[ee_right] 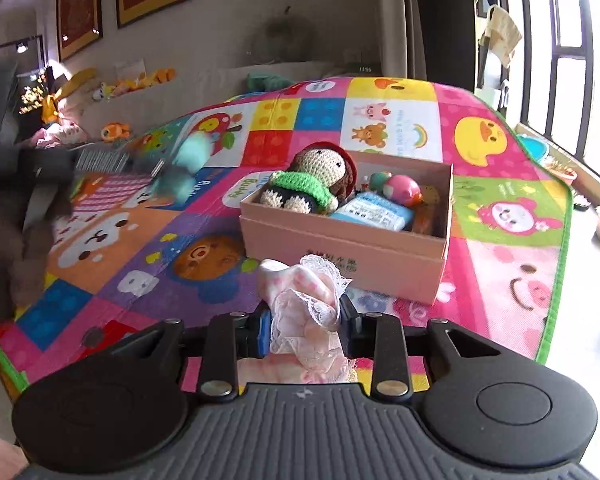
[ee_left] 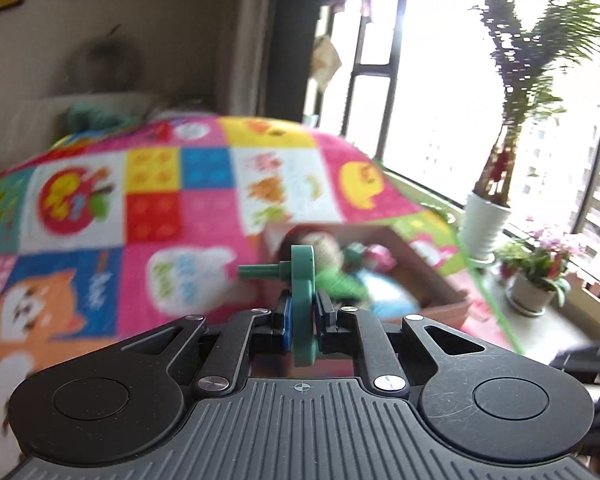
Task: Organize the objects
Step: 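Carry teal toy with left tool while right tool carries lace cloth toward box, then lower teal toy into pink box with left tool while right tool lowers lace cloth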
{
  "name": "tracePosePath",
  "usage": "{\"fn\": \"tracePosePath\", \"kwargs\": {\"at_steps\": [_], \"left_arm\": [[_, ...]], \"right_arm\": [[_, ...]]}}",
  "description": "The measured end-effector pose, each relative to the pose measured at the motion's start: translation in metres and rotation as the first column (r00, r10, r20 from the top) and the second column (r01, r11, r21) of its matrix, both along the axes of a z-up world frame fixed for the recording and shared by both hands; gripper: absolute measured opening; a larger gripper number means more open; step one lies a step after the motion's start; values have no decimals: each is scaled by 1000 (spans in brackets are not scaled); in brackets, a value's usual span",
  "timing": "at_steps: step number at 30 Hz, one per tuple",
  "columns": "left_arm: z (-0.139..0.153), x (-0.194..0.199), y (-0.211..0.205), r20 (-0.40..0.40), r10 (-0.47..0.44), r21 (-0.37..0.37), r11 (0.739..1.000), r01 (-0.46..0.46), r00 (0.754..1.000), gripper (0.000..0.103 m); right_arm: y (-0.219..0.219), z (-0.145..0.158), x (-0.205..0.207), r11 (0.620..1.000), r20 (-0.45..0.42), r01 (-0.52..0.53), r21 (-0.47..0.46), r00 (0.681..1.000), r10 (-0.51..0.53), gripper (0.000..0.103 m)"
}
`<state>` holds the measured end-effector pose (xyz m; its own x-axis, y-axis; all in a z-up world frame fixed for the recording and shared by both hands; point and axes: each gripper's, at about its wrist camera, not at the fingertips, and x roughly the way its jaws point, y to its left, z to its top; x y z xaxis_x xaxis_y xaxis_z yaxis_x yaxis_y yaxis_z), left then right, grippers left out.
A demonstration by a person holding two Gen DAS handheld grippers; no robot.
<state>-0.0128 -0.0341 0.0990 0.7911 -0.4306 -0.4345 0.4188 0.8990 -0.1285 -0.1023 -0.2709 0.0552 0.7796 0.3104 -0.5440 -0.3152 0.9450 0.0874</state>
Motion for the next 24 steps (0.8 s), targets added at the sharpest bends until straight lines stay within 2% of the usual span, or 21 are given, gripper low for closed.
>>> {"fn": "tracePosePath", "kwargs": {"at_steps": [4,7,10,13,18,21,24], "left_arm": [[10,36,-48,-33,-90,-51,995,88,995,14],[0,61,-82,-59,-108,-79,992,103,992,15],[-10,72,-92,-71,-88,-97,992,81,994,17],[-12,69,-80,-57,-57,-102,993,51,997,17],[-17,49,-36,-25,48,-83,995,-50,999,17],[-25,39,-9,-38,102,-95,990,-105,994,17],[-40,32,14,-77,130,-127,982,-139,989,17]], "right_arm": [[-5,-9,-3,1000,-9,6,13,1000,-6,31],[-13,-13,-3,999,-15,23,39,1000,-23,31],[-21,-14,-3,998,-13,48,49,999,-47,31],[-30,-19,1,996,-28,65,66,998,-64,31],[-40,-16,18,993,-44,85,80,996,-81,31],[-44,8,41,993,-10,82,81,997,-81,31],[-46,37,88,995,-2,75,73,997,-75,31]]}}
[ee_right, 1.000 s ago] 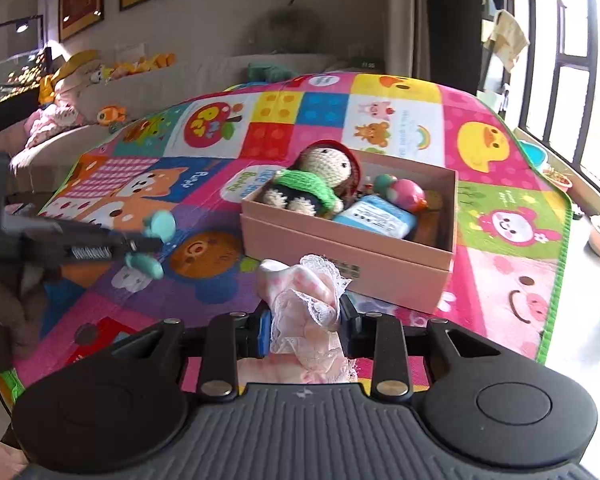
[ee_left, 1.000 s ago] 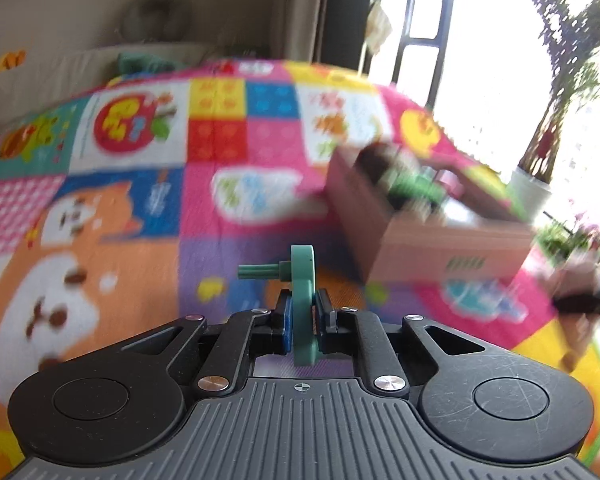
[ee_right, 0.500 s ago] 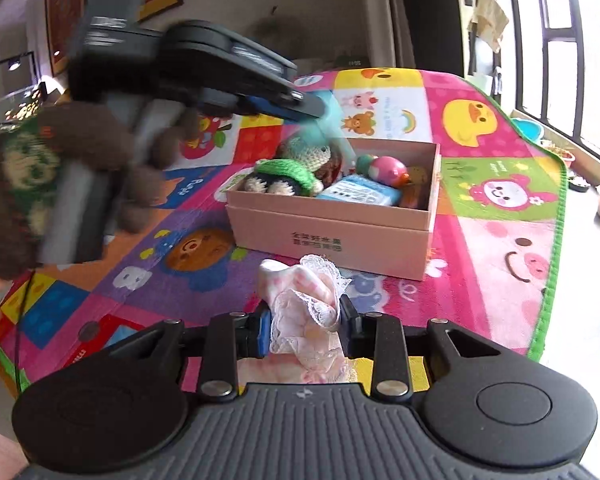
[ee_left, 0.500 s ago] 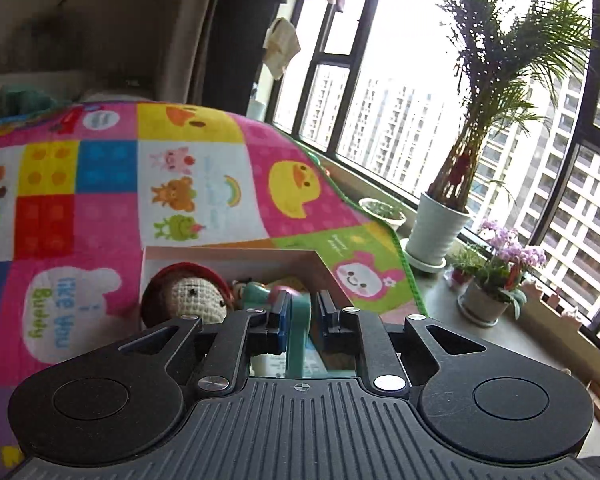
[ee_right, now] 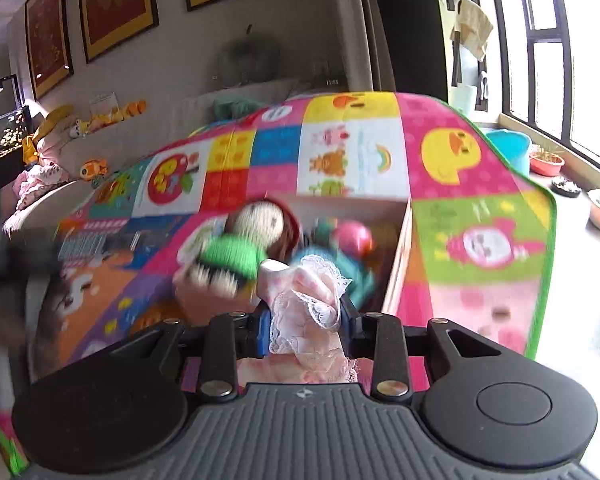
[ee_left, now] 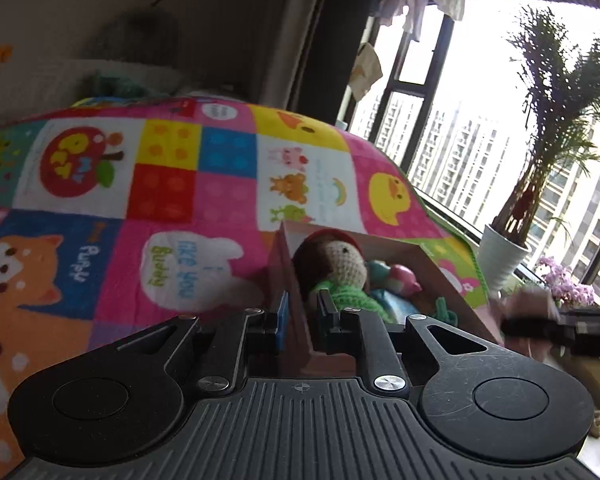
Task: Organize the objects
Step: 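Lower teal toy into pink box with left tool while right tool lowers lace cloth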
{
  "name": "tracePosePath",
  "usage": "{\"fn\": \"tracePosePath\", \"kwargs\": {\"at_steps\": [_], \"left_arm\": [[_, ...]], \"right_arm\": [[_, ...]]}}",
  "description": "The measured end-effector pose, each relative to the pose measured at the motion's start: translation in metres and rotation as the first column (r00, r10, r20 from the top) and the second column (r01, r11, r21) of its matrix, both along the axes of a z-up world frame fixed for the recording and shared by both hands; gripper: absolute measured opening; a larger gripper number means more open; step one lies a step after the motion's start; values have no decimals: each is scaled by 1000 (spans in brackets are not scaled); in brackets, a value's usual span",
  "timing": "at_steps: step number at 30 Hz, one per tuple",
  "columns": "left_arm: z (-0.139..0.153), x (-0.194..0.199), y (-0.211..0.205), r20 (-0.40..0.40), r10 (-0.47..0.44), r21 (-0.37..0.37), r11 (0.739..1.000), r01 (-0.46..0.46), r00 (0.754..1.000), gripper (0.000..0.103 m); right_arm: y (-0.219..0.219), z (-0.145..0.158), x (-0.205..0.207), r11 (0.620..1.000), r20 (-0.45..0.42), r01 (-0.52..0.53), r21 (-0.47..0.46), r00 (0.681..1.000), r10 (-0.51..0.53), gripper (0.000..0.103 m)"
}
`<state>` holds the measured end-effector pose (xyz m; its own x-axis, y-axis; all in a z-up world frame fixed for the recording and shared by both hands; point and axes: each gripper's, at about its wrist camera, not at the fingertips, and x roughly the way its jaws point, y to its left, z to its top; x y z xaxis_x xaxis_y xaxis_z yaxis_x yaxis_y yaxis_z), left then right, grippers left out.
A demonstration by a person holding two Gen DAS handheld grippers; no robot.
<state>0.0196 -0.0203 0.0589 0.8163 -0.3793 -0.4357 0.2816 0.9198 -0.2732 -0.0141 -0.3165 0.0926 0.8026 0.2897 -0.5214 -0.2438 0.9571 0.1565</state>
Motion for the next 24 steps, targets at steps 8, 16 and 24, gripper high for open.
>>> {"fn": "tracePosePath", "kwargs": {"at_steps": [8,16,24], "left_arm": [[-26,-10,29,-60,-24,-82,996,19,998,17],[-31,-15,66,-80,10,-164,986,-23,997,17],[-28,-9,51,-90,-31,-158,987,16,995,17]], "right_arm": [[31,10,173,998,-201,65,15,978,-60,35],[38,2,206,991,-227,133,2,965,-129,64],[48,-29,236,984,-397,132,118,915,-75,31]]}}
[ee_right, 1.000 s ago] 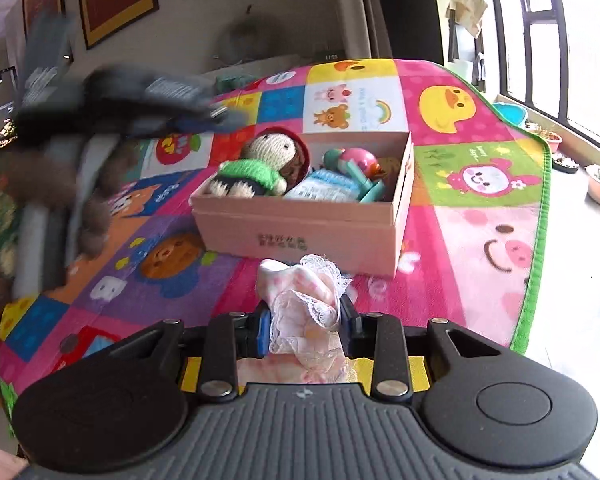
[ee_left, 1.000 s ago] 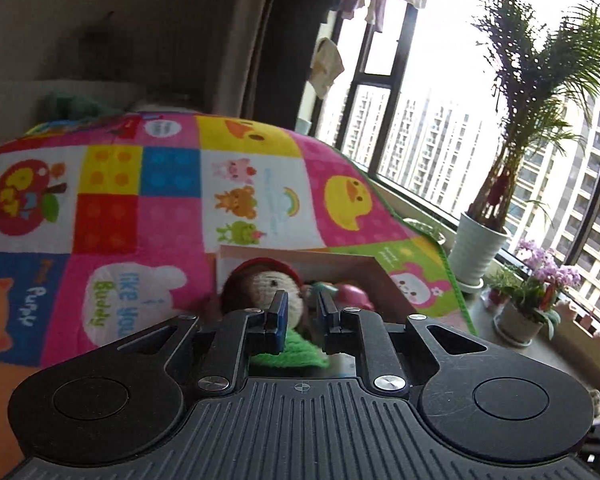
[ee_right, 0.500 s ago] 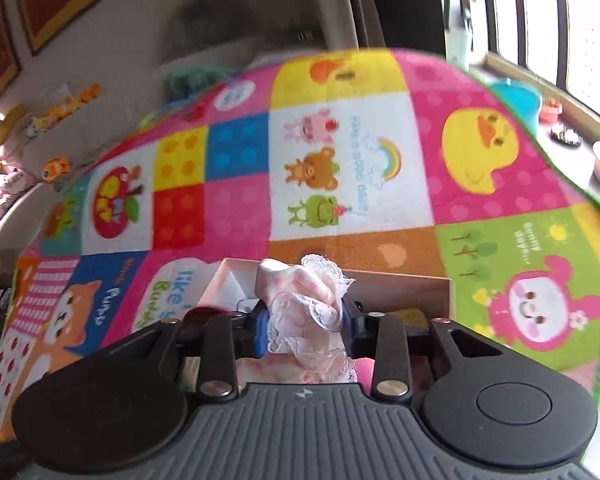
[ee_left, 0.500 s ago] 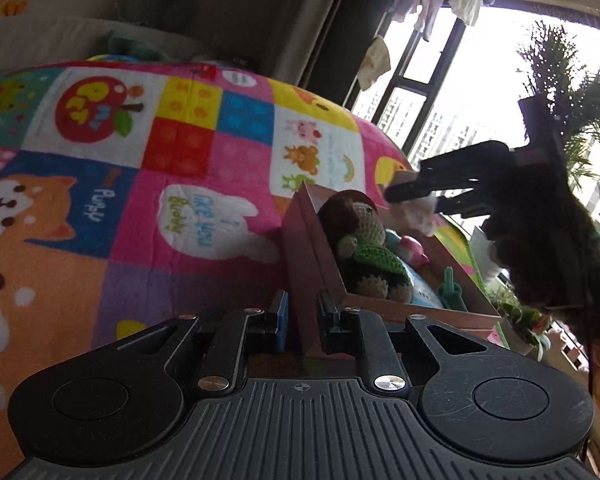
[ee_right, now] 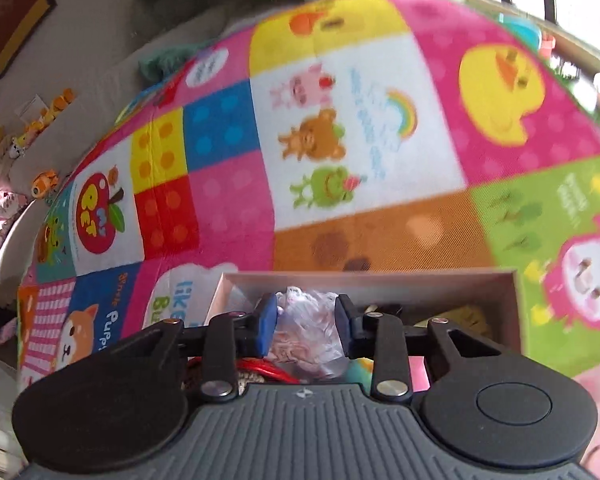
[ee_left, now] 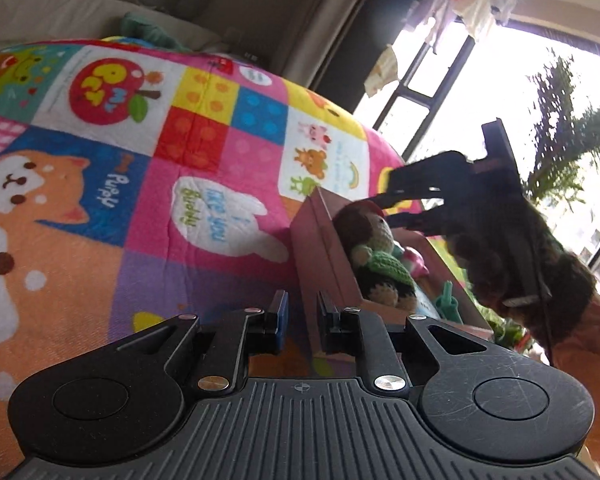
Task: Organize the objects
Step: 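Lower teal toy into pink box with left tool while right tool lowers lace cloth, then open both tools to release the toy and cloth, then withdraw from the box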
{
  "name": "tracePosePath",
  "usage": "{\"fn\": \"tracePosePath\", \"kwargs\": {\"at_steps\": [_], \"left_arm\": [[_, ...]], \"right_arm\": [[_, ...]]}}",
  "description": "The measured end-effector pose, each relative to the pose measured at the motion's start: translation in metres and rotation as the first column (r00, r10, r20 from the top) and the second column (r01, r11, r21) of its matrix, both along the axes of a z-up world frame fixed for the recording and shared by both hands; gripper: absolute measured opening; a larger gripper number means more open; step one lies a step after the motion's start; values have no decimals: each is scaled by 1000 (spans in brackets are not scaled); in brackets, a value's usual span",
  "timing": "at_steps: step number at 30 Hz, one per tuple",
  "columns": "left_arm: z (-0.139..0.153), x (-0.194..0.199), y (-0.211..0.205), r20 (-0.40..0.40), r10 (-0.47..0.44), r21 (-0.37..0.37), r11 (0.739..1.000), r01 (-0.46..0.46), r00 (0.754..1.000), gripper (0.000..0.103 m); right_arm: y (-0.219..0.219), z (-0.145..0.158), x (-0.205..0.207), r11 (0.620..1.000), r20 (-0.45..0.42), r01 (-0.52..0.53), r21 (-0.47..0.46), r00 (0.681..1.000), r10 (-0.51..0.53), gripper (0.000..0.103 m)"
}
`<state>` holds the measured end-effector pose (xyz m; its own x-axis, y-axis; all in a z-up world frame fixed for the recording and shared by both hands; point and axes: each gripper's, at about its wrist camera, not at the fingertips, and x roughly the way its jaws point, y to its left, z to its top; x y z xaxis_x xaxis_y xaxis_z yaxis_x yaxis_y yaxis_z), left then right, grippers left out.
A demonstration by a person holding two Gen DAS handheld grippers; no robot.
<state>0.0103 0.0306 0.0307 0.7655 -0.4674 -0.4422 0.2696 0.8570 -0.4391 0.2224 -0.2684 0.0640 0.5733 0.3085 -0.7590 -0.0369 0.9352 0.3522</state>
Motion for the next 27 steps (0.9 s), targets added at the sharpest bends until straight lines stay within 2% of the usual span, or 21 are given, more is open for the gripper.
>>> {"fn": "tracePosePath", "kwargs": {"at_steps": [2,5,7,9,12,16,18,20,22,24,25,27], "left_arm": [[2,-2,-3,1,-6,25,1000,6,1000,17],[6,-1,-6,-6,5,50,999,-5,1000,17],[10,1,-10,-7,7,65,998,-7,1000,17],[17,5,-19,6,-10,91,996,9,1000,17],[28,17,-40,26,-53,144,988,49,998,17],[26,44,-70,-44,-49,243,968,59,998,17],[21,54,-80,-80,-34,300,952,57,996,28],[15,62,-91,-115,-25,367,928,66,993,32],[11,67,-96,-114,-2,414,909,49,994,41],[11,72,-92,-124,39,421,907,17,991,58],[11,73,-87,-134,54,414,910,6,990,61],[11,72,-76,-132,85,402,915,-25,988,75]], "right_arm": [[3,-17,9,1000,-64,10,21,998,-9,31],[1,-15,7,999,-55,-8,37,998,10,32],[-8,2,-8,998,5,-19,54,1000,18,32],[-17,25,-34,999,106,-42,2,993,41,37],[-37,51,-84,995,234,-49,-83,970,67,38],[-68,53,-158,985,310,-56,-166,945,106,40],[-79,43,-191,978,316,-79,-194,939,139,46],[-82,27,-216,965,309,-117,-234,932,188,47],[-73,9,-233,936,298,-145,-322,922,245,48],[-56,-9,-239,904,283,-162,-395,915,287,48],[-48,-15,-238,896,274,-168,-412,915,297,47],[-32,-25,-230,884,267,-163,-438,916,301,48]]}}
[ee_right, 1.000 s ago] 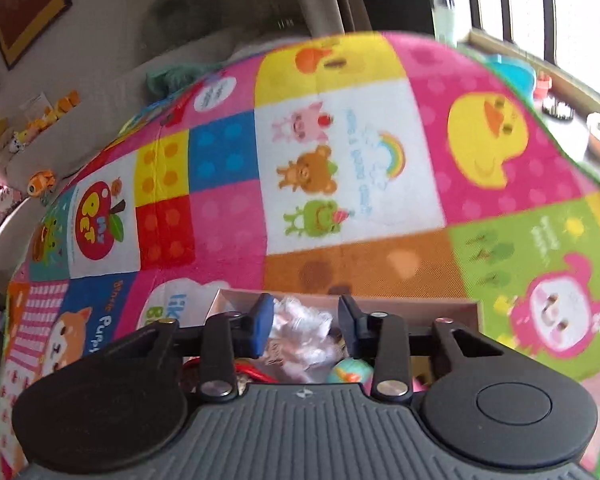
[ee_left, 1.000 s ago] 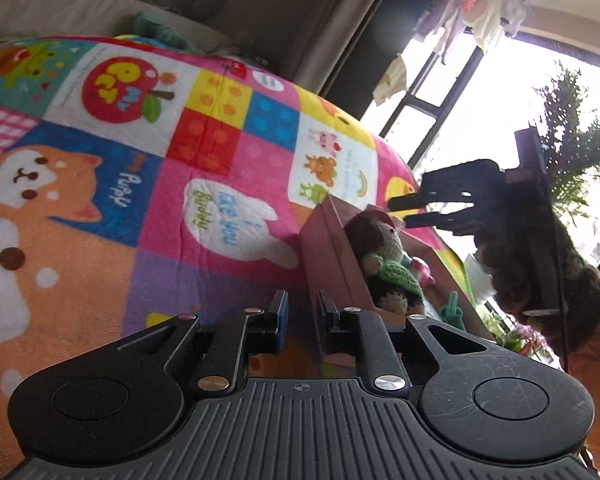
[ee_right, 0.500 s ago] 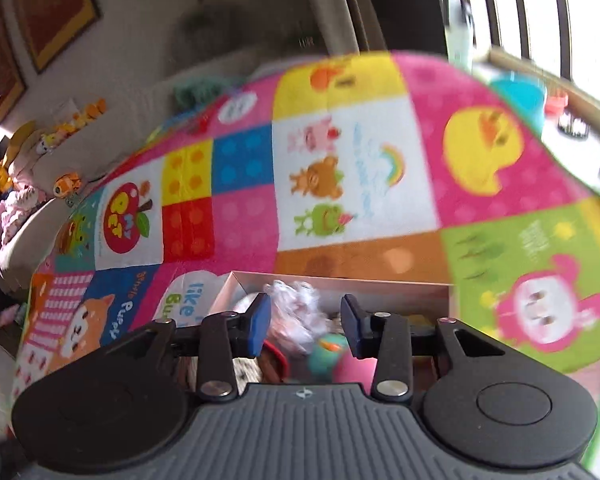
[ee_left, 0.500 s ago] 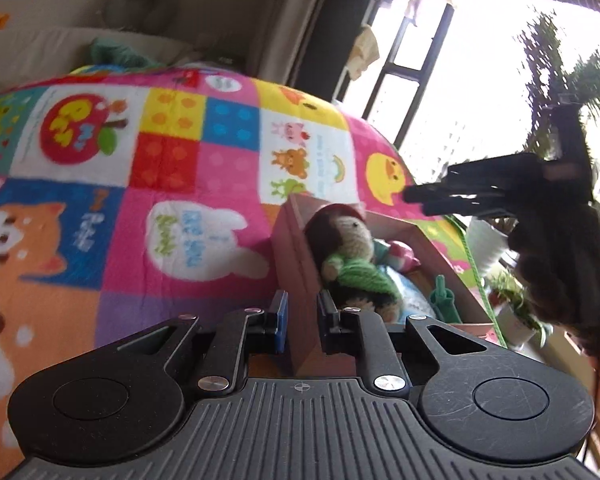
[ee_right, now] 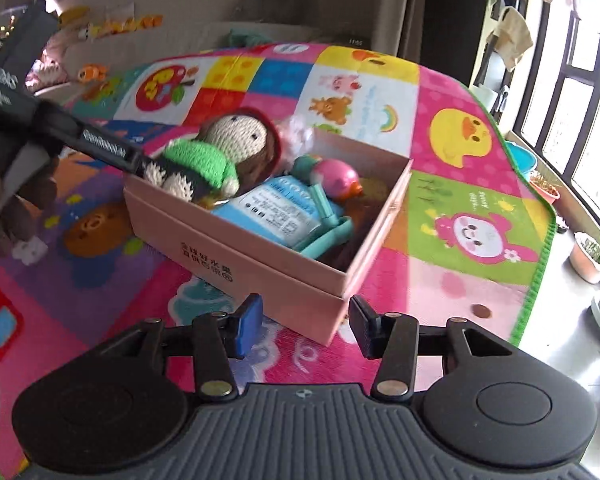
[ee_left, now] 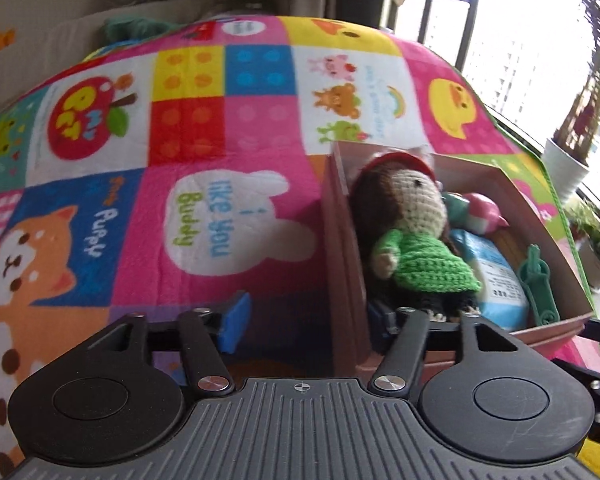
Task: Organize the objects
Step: 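Open both tools to release the toy and cloth, then withdraw from the box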
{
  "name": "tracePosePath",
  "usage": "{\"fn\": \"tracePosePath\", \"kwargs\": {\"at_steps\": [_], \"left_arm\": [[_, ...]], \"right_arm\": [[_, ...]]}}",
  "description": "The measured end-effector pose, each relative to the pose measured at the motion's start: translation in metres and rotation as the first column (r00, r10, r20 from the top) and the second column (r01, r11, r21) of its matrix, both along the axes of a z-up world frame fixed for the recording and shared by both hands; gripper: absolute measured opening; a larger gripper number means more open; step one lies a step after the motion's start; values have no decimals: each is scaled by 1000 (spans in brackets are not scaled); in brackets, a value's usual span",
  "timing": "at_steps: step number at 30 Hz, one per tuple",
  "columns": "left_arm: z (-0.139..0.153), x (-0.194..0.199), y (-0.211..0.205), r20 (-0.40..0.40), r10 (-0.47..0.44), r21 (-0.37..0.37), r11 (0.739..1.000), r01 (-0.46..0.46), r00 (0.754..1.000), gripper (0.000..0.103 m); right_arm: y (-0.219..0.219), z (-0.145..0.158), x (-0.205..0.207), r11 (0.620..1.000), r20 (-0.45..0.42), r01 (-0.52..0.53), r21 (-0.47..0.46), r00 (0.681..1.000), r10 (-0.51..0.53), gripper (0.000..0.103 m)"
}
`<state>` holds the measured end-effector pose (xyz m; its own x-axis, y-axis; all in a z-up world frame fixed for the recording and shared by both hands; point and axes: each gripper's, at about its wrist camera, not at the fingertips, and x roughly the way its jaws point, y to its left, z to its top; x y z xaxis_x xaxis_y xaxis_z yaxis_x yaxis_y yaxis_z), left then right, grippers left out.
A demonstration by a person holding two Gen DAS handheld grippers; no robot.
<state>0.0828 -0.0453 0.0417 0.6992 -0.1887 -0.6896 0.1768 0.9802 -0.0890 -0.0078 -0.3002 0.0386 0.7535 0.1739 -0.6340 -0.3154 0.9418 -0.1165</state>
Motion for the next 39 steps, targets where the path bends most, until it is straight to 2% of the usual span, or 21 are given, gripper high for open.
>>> {"fn": "tracePosePath", "kwargs": {"at_steps": [1,2,5,9,12,14,21,25,32,34,37,39], "left_arm": [[1,-1,6,8,15,2,1000,-15,1000,78],[1,-3,12,21,34,7,999,-34,999,81],[2,-4,34,69,80,26,996,-82,994,83],[-5,15,72,75,164,2,986,-165,984,102],[-10,31,94,67,175,-35,984,-173,982,102],[-13,38,101,74,188,-32,982,-186,979,102],[-24,51,117,71,183,-78,981,-177,981,102],[-25,51,116,93,175,-68,983,-170,980,102],[-22,52,116,67,185,-74,981,-180,980,101],[-15,44,114,106,193,-62,980,-188,975,101],[6,10,114,205,221,-82,975,-208,953,101],[16,-19,113,235,211,-99,976,-192,949,101]], "right_arm": [[6,-3,5,1000,9,14,-16,1000,-14,49],[11,-4,11,1000,2,11,-12,1000,-11,54],[27,-3,26,1000,-1,-16,19,1000,16,54],[61,-5,55,999,8,-33,1,999,33,54],[82,-7,77,1000,14,-30,-8,999,30,53],[93,-8,86,1000,10,-22,-8,1000,22,53],[112,-9,87,1000,15,2,-30,1000,-2,54],[115,-9,86,1000,11,11,-28,1000,-11,56],[119,-11,86,999,18,22,-33,1000,-21,60],[118,-9,83,999,11,33,-18,999,-33,60],[113,-4,65,998,13,56,8,998,-57,73],[109,-3,46,997,16,74,23,997,-74,86]]}}
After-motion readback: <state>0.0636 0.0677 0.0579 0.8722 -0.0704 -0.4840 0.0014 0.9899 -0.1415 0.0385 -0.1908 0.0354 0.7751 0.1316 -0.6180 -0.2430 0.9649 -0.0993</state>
